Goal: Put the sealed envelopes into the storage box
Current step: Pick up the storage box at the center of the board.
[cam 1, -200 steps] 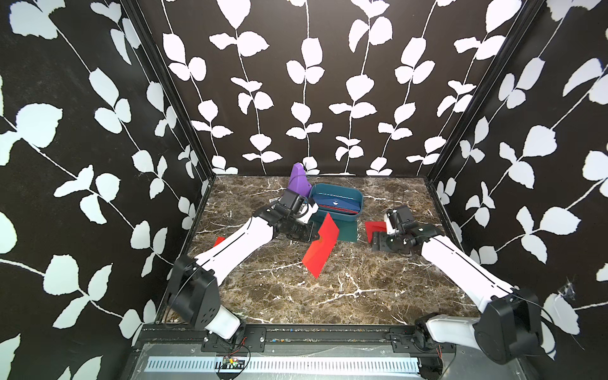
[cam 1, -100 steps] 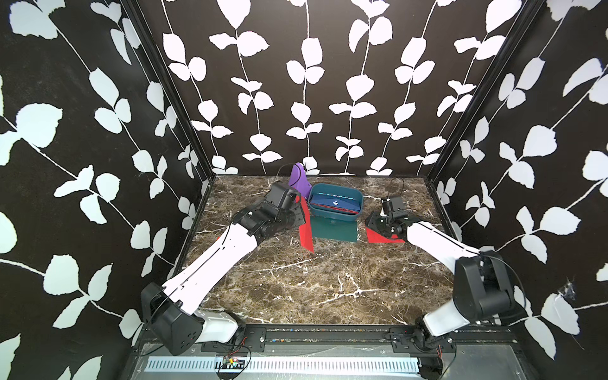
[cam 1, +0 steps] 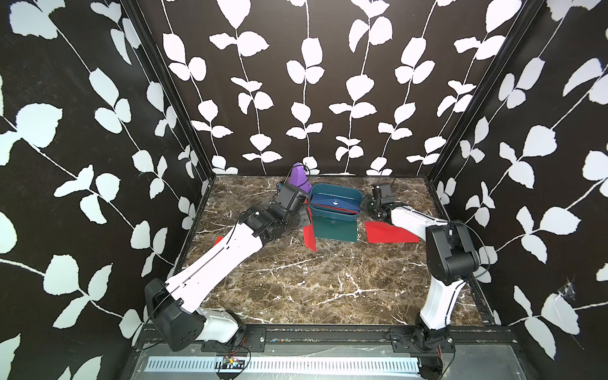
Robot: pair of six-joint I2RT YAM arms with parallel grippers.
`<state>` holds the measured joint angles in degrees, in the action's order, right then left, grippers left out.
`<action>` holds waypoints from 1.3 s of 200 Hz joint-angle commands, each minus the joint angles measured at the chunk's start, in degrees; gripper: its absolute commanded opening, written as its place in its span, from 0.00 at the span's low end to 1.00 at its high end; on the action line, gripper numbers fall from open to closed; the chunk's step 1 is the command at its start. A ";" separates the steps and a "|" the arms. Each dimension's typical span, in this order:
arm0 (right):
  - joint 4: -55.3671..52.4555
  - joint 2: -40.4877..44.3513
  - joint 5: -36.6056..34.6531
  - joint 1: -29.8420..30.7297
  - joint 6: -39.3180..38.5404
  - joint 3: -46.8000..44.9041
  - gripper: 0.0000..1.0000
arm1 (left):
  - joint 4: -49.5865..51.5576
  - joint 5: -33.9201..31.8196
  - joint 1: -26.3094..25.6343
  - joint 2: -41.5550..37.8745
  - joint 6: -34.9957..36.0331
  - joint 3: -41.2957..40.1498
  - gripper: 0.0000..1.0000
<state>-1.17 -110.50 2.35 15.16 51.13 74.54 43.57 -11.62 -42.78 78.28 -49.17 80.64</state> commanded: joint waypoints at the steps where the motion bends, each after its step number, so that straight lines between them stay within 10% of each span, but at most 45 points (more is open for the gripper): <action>1: 1.09 -2.43 0.29 -0.70 0.73 4.61 0.31 | 1.81 -1.37 -0.12 -2.25 1.64 0.03 0.00; 260: 6.84 -1.96 5.11 -2.10 1.30 3.85 0.00 | 4.33 -2.29 2.26 -4.85 7.05 -0.12 0.00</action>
<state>1.19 -117.43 6.48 13.69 52.49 80.71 46.92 -12.95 -41.30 75.96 -43.22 80.64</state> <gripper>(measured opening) 0.087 0.041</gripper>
